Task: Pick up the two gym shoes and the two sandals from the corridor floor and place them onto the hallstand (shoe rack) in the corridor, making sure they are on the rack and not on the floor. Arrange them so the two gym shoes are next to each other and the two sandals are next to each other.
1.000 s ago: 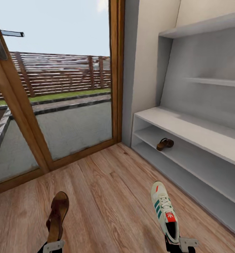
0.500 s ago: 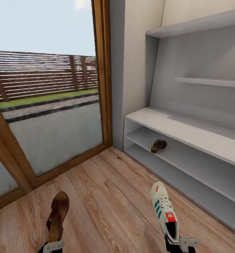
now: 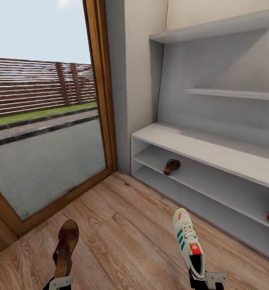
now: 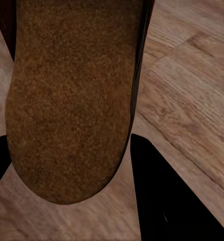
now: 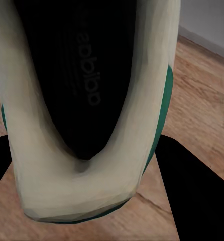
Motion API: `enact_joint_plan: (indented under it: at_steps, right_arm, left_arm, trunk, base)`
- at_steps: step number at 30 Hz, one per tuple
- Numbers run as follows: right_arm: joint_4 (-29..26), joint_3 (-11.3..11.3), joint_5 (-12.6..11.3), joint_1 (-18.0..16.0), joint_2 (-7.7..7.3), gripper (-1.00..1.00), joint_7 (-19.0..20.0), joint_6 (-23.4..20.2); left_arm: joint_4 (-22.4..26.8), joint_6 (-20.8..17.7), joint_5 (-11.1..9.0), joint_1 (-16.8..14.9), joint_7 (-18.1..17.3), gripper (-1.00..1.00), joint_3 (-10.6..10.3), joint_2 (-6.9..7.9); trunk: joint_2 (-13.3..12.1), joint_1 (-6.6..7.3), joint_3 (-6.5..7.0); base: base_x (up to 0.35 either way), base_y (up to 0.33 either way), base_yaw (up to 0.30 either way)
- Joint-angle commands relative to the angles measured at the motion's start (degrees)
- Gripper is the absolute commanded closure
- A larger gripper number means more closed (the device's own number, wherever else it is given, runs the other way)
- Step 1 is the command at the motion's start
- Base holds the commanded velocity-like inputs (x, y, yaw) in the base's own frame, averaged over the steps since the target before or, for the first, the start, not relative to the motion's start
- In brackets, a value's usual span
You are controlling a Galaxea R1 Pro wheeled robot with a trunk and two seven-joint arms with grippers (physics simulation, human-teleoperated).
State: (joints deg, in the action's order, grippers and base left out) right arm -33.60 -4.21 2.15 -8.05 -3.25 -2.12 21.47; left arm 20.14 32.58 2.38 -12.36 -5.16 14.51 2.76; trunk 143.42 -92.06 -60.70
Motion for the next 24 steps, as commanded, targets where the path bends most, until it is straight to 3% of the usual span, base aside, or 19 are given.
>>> enact_joint_plan:
  at_steps: [1,24]
  right_arm:
    - [0.0,0.0,0.2,0.0,0.00,1.00,-0.3,0.1]
    - [0.0,0.0,0.1,0.0,0.00,1.00,-0.3,0.1]
  left_arm:
    - [0.0,0.2,0.4,0.0,-0.5,1.00,0.5,-0.04]
    - [0.0,0.1,0.5,0.0,-0.5,1.00,0.5,-0.04]
  trunk:
    - [0.0,0.00,-0.05]
    - [0.0,0.00,-0.05]
  base:
    - [0.117,0.161,-0.279]
    - [0.009,0.011,-0.279]
